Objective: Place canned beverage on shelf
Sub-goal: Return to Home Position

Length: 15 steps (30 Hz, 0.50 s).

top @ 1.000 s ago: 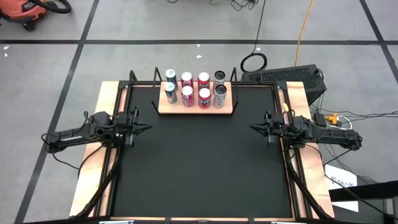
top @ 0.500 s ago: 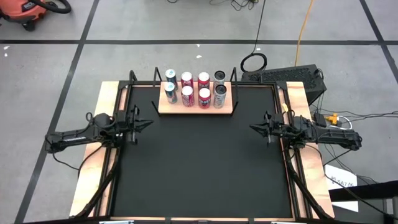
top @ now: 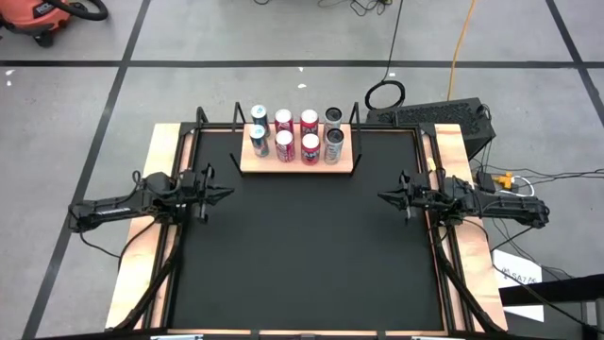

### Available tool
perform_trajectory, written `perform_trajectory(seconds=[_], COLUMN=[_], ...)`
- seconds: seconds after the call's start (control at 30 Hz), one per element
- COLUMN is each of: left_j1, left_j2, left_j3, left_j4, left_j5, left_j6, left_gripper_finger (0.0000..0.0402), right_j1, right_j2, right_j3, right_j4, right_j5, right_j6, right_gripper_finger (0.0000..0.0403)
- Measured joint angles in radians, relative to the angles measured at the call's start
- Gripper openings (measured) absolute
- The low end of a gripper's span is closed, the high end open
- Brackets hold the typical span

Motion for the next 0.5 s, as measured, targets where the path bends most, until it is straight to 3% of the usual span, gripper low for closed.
perform_trajectory(seconds=[0.5], left_j1=[0.000], left_j2=[0.000], left_j3=[-0.001], left_j4=[-0.061], left_j5=[-0.002], left_j6=[0.000], left_gripper_finger=[0.0002], right_j1=[0.000], right_j2=[0.000], right_j3=[-0.001], right_j4=[0.002], right_j5=[0.003], right_j6=[0.007], right_gripper_finger=[0.0000])
